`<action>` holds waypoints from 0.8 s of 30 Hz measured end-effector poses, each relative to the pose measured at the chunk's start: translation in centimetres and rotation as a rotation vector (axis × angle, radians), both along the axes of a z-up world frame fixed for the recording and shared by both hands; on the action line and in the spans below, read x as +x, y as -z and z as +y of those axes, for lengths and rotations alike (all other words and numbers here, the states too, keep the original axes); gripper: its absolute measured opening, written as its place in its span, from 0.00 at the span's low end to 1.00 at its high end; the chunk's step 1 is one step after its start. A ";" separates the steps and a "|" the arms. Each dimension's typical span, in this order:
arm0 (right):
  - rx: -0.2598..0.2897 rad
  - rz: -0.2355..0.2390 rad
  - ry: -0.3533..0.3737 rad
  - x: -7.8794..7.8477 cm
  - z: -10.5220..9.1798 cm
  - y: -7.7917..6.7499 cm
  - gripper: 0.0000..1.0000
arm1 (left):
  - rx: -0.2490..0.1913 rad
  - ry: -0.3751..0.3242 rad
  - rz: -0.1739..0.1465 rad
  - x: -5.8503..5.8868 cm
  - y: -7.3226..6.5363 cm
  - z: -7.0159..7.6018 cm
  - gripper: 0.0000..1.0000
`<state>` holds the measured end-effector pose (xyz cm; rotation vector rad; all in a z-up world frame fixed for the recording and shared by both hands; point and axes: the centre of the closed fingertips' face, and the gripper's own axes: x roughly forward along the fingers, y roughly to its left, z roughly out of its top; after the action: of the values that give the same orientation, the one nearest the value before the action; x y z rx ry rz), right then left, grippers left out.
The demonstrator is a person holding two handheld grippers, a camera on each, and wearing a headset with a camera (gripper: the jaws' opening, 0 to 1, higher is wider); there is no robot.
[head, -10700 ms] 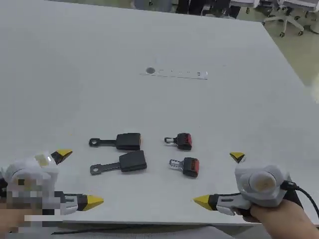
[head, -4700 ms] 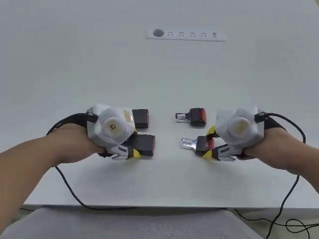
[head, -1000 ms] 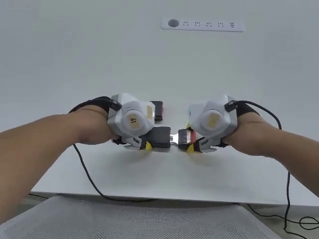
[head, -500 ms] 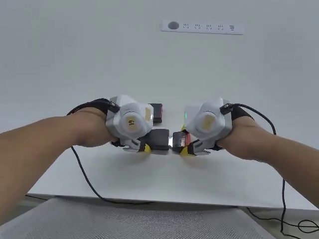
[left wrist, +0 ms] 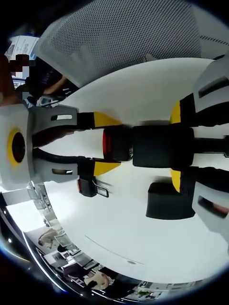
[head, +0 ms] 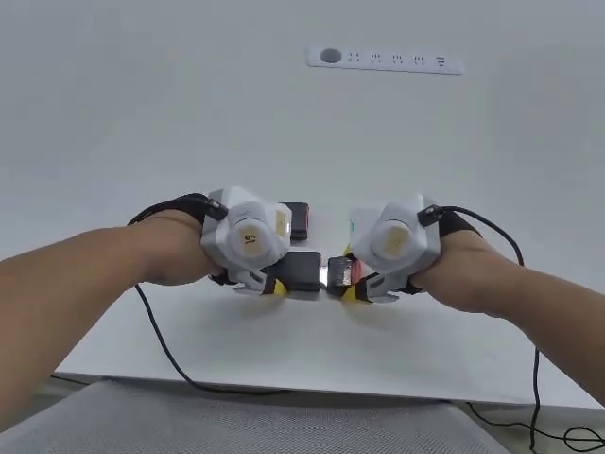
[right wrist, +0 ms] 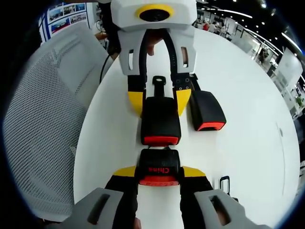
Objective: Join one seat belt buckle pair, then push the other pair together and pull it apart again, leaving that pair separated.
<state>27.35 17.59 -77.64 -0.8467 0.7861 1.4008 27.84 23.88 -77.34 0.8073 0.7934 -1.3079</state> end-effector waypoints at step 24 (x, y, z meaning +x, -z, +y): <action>-0.048 -0.019 -0.024 0.2 -0.4 0.1 0.29 | -0.043 -0.036 -0.018 0.2 0.3 0.5 0.31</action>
<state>27.59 17.16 -77.71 -0.9078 0.8003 1.3977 28.07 24.38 -77.59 0.7659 0.7603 -1.2799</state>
